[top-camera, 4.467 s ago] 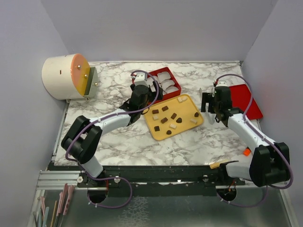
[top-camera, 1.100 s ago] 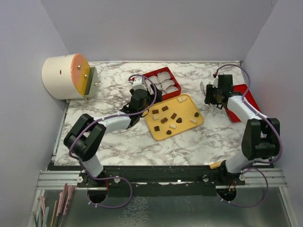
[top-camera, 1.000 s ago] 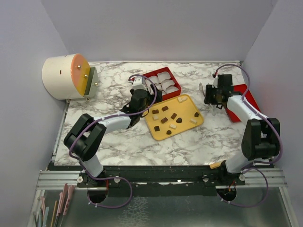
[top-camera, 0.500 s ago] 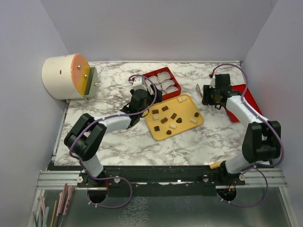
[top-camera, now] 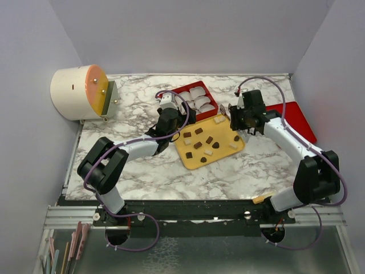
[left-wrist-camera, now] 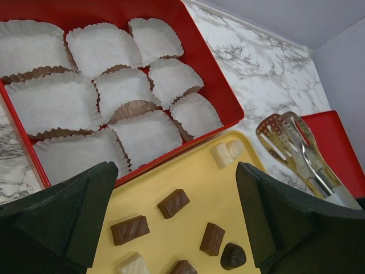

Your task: Pack the chocolate

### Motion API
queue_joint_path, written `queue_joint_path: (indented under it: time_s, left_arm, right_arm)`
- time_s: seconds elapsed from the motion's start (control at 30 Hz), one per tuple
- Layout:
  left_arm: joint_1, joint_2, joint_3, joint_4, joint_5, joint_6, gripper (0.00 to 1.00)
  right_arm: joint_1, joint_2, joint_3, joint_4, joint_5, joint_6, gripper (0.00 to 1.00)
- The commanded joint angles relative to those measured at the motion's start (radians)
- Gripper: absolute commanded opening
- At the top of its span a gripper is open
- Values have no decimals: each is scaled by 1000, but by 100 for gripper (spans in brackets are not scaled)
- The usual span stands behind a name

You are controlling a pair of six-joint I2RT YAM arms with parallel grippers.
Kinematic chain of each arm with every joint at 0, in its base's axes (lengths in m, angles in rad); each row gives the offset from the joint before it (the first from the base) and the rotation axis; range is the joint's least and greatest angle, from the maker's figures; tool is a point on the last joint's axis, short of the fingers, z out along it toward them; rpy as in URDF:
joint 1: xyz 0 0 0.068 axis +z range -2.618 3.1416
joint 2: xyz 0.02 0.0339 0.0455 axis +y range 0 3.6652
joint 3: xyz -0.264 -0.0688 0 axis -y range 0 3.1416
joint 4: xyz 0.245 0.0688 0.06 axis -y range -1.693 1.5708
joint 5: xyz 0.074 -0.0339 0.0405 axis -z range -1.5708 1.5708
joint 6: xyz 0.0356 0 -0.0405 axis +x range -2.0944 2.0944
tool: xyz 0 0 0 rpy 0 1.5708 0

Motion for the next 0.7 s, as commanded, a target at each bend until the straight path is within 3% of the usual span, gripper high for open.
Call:
queue_joint_path:
  time_s: [0.0,0.67]
  left_arm:
    - [-4,-23,-9,21,0,1,95]
    - [-4,2,-4,21,-8,7,96]
  right_arm:
    - [72,-59,1,-61,58,21,48]
    - [120,-42,-57,-48,46,24,47]
